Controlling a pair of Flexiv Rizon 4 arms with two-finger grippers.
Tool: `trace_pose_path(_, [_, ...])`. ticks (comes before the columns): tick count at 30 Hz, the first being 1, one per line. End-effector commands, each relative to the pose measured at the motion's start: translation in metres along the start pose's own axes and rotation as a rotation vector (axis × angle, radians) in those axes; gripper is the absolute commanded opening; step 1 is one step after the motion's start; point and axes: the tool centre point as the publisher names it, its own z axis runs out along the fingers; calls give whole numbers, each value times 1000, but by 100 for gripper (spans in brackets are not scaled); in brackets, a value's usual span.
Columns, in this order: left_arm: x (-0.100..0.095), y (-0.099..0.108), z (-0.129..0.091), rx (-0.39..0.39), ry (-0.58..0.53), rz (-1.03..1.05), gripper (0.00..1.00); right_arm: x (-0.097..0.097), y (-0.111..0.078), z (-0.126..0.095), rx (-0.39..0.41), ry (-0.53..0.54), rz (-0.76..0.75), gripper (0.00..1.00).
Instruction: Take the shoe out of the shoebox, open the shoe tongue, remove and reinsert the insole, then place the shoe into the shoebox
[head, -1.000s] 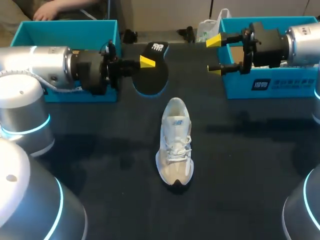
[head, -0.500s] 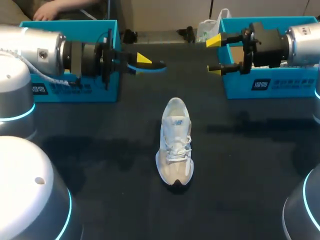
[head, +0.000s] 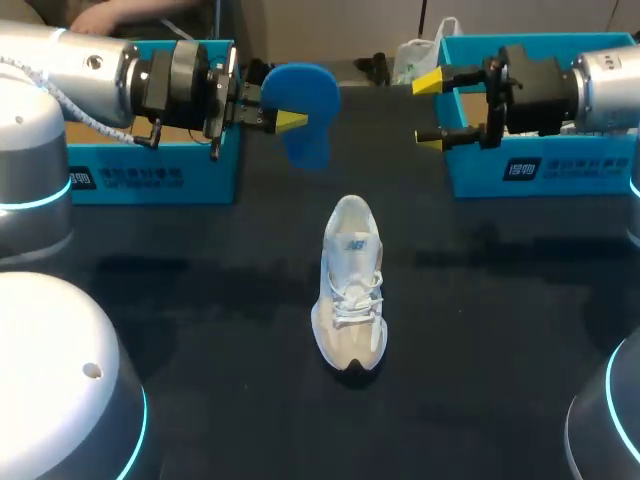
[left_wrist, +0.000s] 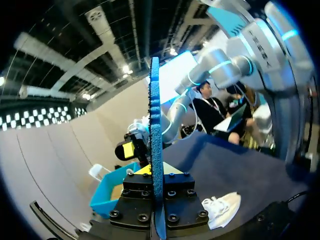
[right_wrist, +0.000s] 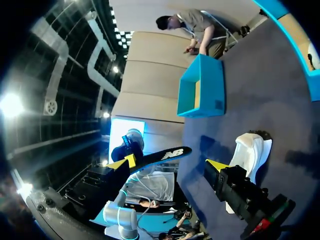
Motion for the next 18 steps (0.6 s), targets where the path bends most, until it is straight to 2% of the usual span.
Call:
trace_pose_path(1, [-5, 2, 1, 76, 86, -799, 0, 0, 0, 1, -1, -1, 0, 100])
trace_pose_path(16, [-5, 2, 1, 76, 86, -799, 0, 0, 0, 1, -1, -1, 0, 100])
trace_pose_path(18, [-2, 8, 1, 76, 75, -895, 0, 0, 0, 1, -1, -1, 0, 100])
